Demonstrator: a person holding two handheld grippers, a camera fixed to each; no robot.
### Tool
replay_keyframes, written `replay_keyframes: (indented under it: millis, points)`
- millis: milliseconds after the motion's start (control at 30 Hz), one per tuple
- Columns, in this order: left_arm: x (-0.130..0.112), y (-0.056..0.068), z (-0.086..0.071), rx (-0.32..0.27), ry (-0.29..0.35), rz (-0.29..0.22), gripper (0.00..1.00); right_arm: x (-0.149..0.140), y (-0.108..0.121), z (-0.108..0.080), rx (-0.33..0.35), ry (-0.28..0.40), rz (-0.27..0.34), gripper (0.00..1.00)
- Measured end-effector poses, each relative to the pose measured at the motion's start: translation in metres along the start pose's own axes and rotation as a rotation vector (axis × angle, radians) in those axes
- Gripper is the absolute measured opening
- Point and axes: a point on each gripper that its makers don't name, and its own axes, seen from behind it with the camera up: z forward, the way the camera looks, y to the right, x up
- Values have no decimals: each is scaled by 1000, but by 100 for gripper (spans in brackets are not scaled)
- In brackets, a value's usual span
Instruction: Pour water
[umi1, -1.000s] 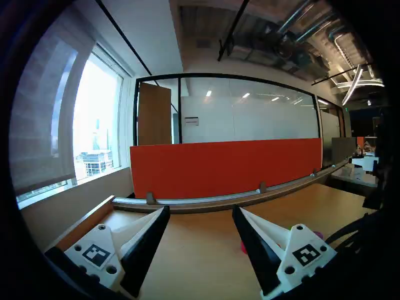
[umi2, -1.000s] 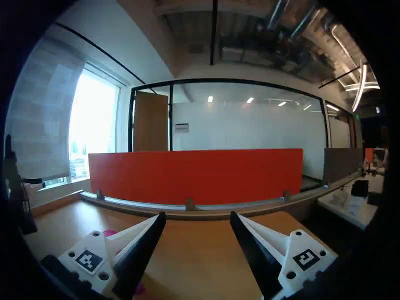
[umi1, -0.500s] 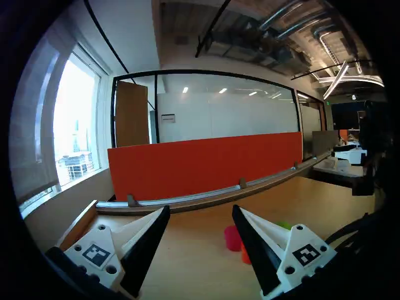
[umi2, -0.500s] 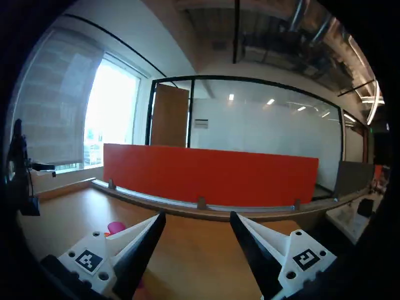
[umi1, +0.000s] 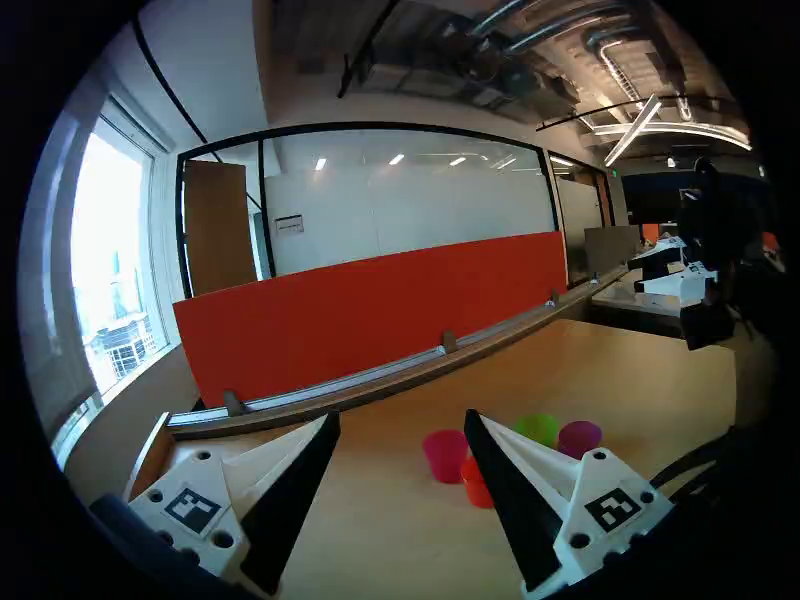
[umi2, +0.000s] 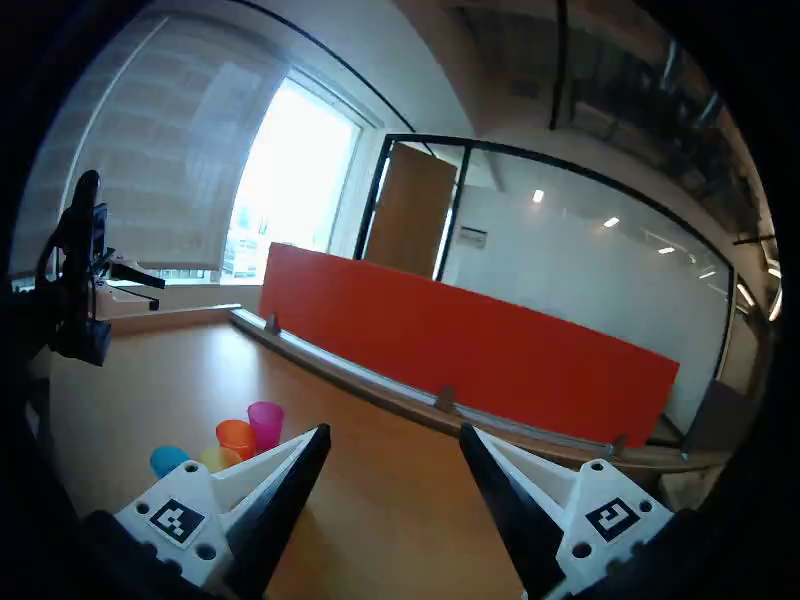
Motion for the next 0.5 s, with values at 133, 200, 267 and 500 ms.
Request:
replay_keyframes:
  millis: [133,200,267,500]
  points:
    - [-5,4,2,-23,-29,18,92,-4,-2,0,27,-35,-15,100]
    - [-8,6,4,-36,-38,24,92,-5,-3,1,41,-47,-30,100]
    - [-10,10,5,-51,-46,29,92,-6,-5,1,53,-58,-53,100]
    - [-16,23,7,-109,-70,53,92,-1,-11,2,92,-70,-98,100]
